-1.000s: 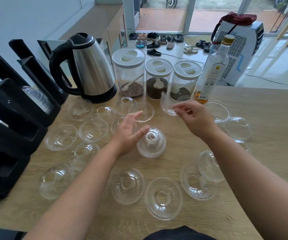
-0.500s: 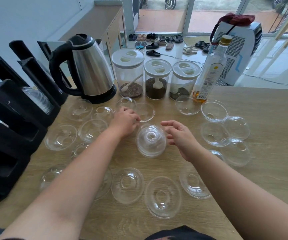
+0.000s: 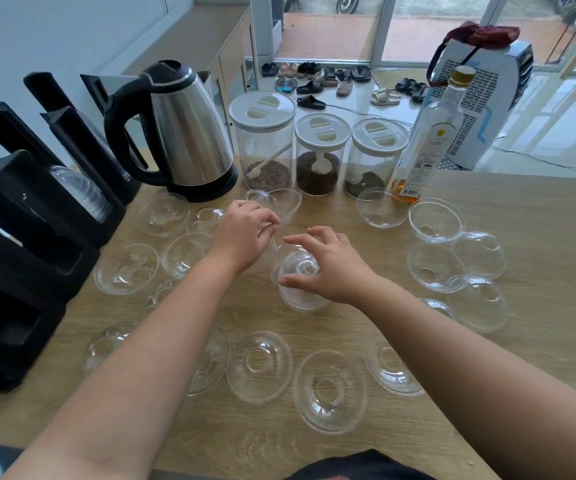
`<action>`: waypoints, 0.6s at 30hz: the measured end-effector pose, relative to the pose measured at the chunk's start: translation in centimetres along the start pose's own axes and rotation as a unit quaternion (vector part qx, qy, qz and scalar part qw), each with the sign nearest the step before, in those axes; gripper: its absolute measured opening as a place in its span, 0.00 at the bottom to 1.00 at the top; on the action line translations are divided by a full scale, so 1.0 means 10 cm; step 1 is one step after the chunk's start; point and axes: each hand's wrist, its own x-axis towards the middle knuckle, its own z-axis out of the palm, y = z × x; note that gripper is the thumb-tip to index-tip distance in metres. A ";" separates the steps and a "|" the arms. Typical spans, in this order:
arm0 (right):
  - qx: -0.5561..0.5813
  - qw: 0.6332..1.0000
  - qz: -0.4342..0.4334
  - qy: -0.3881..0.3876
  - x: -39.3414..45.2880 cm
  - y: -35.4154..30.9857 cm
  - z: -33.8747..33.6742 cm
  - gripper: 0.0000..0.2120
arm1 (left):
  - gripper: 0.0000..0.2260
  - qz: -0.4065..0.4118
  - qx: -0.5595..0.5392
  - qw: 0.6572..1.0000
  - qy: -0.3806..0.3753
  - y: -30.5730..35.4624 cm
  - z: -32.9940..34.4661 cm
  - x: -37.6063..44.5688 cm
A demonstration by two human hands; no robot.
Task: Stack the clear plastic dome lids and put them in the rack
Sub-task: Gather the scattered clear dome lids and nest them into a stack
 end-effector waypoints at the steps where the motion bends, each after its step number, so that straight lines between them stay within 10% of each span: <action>1: -0.010 1.000 0.010 -0.003 0.06 -0.03 0.00 0.38 | 0.03 -0.003 -0.002 1.000 0.002 0.00 -0.01 0.00; 18: 0.141 0.985 -0.037 0.097 -0.29 0.26 0.03 0.20 | 0.06 -0.020 -0.073 0.995 0.066 0.11 -0.09 -0.14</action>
